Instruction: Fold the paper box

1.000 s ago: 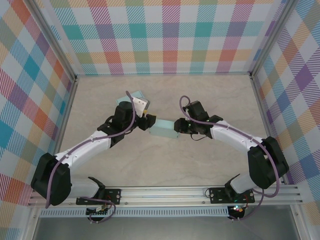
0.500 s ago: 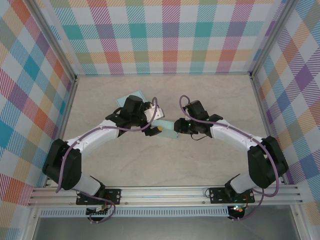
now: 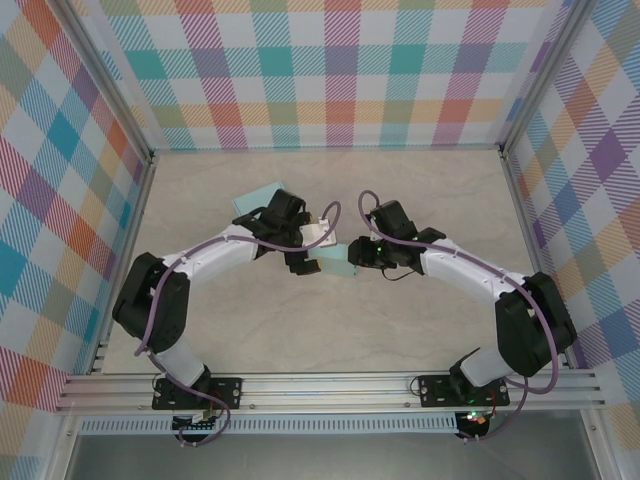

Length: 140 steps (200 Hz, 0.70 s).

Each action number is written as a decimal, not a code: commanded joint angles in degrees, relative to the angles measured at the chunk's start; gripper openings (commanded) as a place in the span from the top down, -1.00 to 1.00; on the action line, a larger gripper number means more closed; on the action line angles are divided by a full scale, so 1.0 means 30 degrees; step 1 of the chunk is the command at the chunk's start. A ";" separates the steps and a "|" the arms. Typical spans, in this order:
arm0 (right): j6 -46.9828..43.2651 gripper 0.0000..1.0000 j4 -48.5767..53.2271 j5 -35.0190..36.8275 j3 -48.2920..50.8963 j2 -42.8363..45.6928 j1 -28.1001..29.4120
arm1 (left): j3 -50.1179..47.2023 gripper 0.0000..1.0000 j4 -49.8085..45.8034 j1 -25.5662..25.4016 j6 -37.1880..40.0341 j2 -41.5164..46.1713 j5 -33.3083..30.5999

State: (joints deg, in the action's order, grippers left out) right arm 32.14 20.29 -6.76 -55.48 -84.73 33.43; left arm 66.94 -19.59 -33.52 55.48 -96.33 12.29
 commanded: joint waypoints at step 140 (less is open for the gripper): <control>-0.0712 0.26 0.2591 0.1467 0.0096 0.1966 -0.0069 | 0.1557 0.54 -0.0282 -0.1164 0.0673 -0.1502 -0.3480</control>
State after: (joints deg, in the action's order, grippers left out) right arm 31.42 25.41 -5.39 -55.59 -83.42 33.30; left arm 72.10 -22.28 -35.20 57.43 -99.59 7.27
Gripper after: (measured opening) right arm 0.366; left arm 0.323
